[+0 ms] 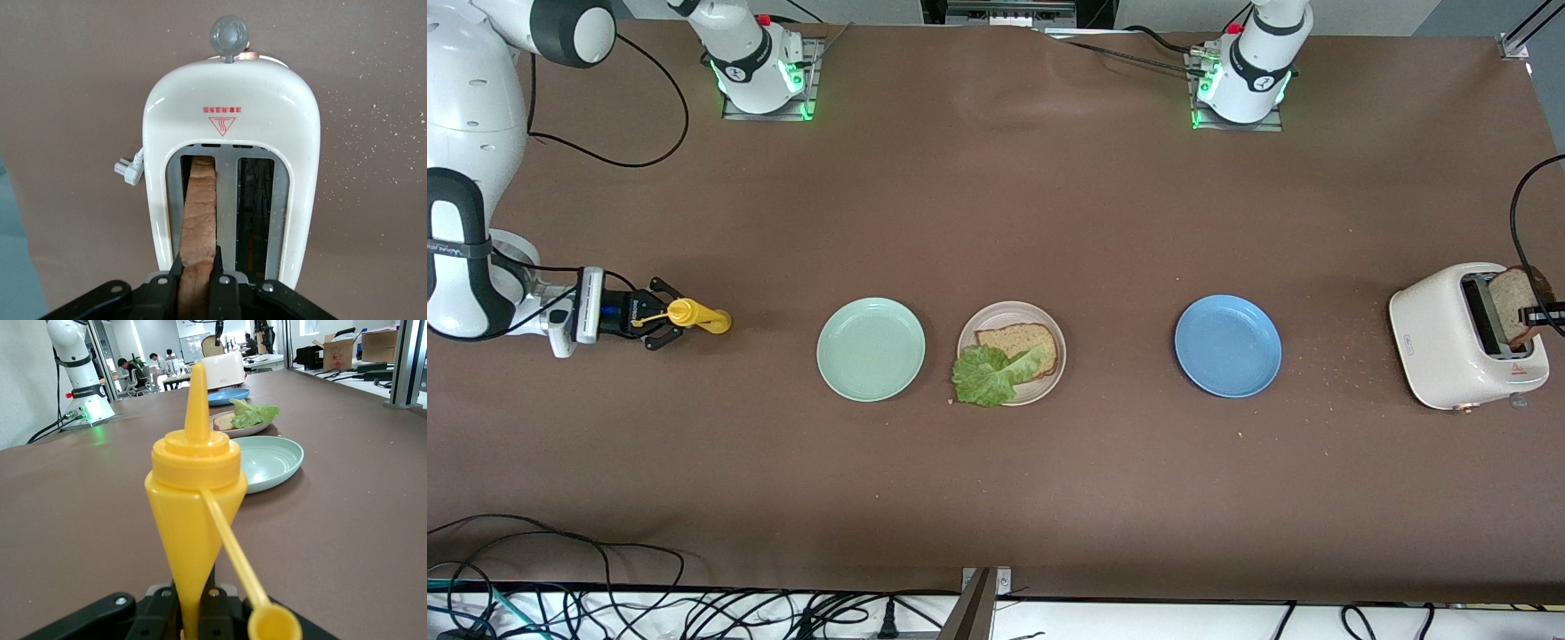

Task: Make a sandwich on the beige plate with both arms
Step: 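Lift the toast out with the left gripper while the right gripper opens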

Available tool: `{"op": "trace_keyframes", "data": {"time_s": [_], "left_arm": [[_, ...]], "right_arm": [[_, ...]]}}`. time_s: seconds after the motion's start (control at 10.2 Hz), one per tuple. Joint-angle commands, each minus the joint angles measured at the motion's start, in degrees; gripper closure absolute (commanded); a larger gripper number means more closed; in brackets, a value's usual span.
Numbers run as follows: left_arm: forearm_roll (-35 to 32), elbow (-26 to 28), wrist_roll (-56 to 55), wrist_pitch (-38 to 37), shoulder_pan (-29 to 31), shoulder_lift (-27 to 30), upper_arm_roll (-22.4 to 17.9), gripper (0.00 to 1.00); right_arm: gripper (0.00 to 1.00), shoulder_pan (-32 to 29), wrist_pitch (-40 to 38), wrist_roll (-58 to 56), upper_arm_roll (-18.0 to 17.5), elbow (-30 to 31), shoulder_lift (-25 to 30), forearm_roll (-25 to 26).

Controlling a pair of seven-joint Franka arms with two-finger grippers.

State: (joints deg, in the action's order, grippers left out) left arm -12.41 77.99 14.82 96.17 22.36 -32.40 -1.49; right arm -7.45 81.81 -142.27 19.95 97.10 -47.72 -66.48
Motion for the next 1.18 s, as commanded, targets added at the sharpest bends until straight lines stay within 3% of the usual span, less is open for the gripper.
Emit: {"op": "trace_keyframes", "data": {"time_s": [0.0, 0.3, 0.39, 0.49, 0.59, 0.79, 0.98, 1.08], "left_arm": [[-0.59, -4.23, 1.09, -6.23, -0.47, 0.93, 0.26, 1.00], [0.10, -10.38, 1.44, -13.18, -1.96, 0.93, 0.61, 1.00], [0.20, -11.88, 1.44, -15.11, -2.49, 0.93, 1.49, 1.00], [0.20, -14.68, 1.44, -17.74, -3.54, 0.93, 1.84, 1.00], [2.20, -16.45, 1.44, -19.86, -5.64, 0.93, 1.93, 1.00], [21.36, -15.68, 0.47, -20.93, -6.71, 0.50, 1.49, 1.00], [34.76, -14.72, -1.18, -20.93, -8.37, -1.78, 1.84, 1.00], [40.57, -14.19, -5.46, -20.76, -11.95, -3.27, 1.85, 1.00]], "right_arm": [[1.00, -1.60, -1.66, -1.60, -0.96, -2.17, -2.10, -1.80], [0.97, -1.60, -1.66, -1.43, -0.96, -2.17, -2.11, -1.81], [0.70, -1.60, -1.66, -1.43, -0.96, -2.17, -2.11, -1.81], [0.63, -1.60, -1.75, -1.43, -0.96, -2.17, -2.11, -1.81], [0.46, -1.69, -1.75, -1.43, -0.96, -2.17, -2.11, -1.89], [0.45, -1.69, -1.75, -1.43, -0.96, -2.17, -2.11, -1.81], [0.45, -2.48, -1.75, -0.90, -0.88, -2.35, -2.02, -1.63], [0.45, -3.44, -1.75, -0.90, -0.79, -2.35, -2.02, -1.02]]}}
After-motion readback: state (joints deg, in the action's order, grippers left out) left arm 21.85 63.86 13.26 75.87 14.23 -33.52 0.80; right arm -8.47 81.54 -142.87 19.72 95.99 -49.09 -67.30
